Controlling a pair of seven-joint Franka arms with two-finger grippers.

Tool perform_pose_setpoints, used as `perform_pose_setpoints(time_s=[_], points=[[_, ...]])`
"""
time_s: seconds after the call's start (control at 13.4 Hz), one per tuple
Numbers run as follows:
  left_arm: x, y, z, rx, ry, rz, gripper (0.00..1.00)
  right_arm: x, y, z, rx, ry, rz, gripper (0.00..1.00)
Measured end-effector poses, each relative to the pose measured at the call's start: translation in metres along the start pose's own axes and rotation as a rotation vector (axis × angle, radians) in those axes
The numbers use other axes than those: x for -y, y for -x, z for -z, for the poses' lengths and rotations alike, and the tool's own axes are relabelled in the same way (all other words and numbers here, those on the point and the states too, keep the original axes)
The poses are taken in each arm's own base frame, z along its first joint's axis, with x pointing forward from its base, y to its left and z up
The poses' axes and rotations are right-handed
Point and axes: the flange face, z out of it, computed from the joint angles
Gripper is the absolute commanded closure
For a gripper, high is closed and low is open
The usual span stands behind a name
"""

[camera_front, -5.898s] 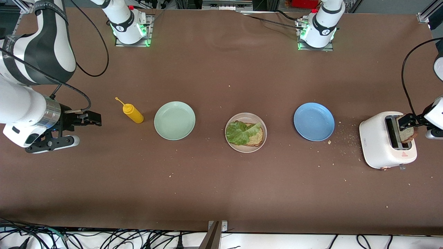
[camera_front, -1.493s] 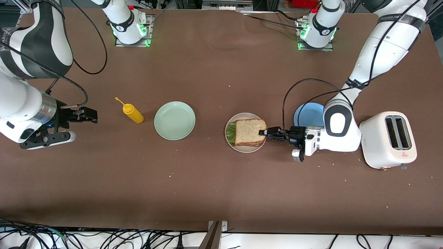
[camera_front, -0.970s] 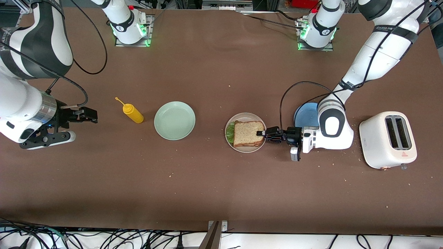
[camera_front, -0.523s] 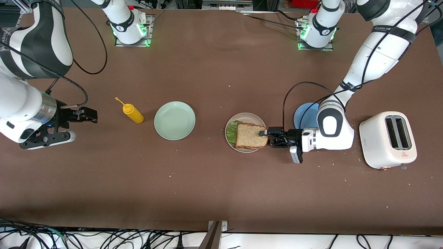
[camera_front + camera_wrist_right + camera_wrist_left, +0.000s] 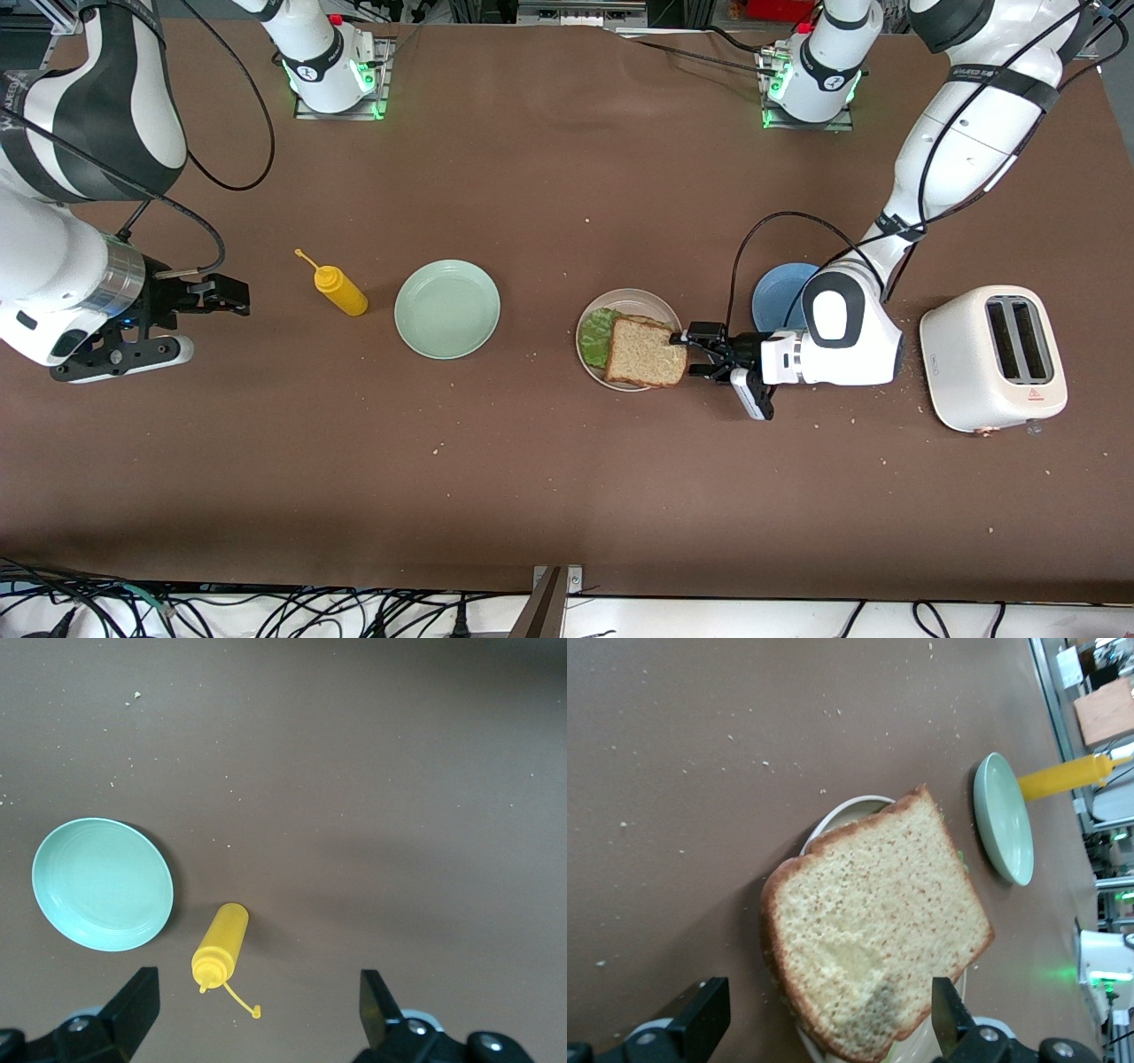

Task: Make sandwich in beige plate with both arms

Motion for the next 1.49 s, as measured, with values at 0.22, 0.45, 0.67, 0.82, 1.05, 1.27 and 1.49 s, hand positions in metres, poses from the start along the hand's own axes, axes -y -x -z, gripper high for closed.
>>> perform_pose_setpoints(time_s=[0.22, 0.45, 0.67, 0.82, 1.05, 1.27, 1.49], points=[[-0.005, -0.008, 0.018, 0.054, -0.082, -0.046, 0.00, 0.000, 0.000, 0.000, 0.000, 0.000, 0.000, 0.00], [-0.043, -0.033, 0.056, 0.178, -0.263, -0.024, 0.00, 0.000, 0.000, 0.000, 0.000, 0.000, 0.000, 0.00], [-0.102, -0.054, 0.102, 0.271, -0.387, 0.015, 0.00, 0.000, 0.000, 0.000, 0.000, 0.001, -0.001, 0.00], [-0.135, -0.059, 0.133, 0.321, -0.446, 0.037, 0.00, -0.001, 0.000, 0.000, 0.000, 0.001, -0.001, 0.00], [-0.177, -0.064, 0.179, 0.399, -0.586, 0.099, 0.00, -0.001, 0.000, 0.000, 0.000, 0.001, -0.002, 0.00], [-0.215, -0.068, 0.220, 0.415, -0.705, 0.122, 0.00, -0.001, 0.000, 0.000, 0.000, 0.001, -0.002, 0.00], [-0.258, -0.067, 0.251, 0.378, -0.811, 0.166, 0.00, -0.002, 0.000, 0.000, -0.001, 0.005, -0.002, 0.01]])
